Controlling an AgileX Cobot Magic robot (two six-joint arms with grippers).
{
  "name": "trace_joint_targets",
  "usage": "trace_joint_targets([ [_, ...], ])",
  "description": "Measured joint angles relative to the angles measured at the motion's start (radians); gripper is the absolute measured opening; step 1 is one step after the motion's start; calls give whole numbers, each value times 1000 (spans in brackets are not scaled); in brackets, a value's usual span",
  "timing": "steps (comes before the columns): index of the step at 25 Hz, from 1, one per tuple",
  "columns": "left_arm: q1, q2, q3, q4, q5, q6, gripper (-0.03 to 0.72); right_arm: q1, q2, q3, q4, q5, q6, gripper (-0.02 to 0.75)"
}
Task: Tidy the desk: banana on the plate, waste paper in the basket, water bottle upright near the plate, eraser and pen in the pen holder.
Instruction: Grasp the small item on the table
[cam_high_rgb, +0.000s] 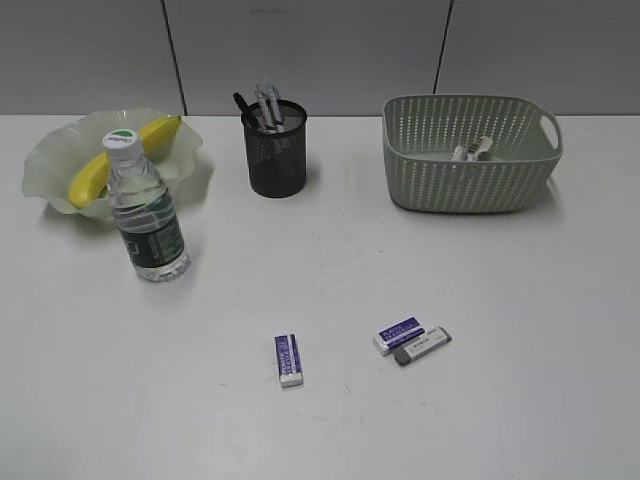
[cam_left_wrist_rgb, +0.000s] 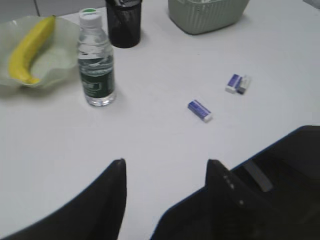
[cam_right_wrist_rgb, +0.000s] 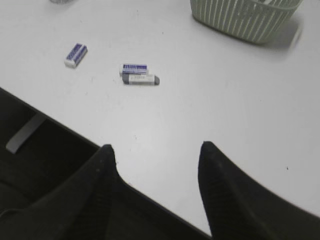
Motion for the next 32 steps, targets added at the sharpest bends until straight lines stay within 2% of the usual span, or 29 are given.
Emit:
trace_joint_targets([
  [6, 0, 322, -41, -156, -185, 4, 381, 0, -46, 29, 15, -56, -1, 426],
  [12, 0, 789, -117, -273, -362, 12, 381, 0, -46, 29, 15, -61, 0, 426],
  [18, 0, 1169, -260, -466, -415, 13, 381, 0, -46, 29, 15, -61, 0, 426],
  [21, -3, 1327, -339, -524, -416, 12, 381, 0, -46, 29, 15, -61, 0, 426],
  [23, -17, 1424, -390, -535, -418, -9, 381, 0, -46, 29, 15, -61, 0, 426],
  [27, -63, 1590, -469, -516, -403, -153, 381, 0, -46, 29, 15, -62, 0, 426],
  [32, -102, 1745, -594, -368, -314, -357, 381, 0, -46, 29, 15, -62, -1, 426],
])
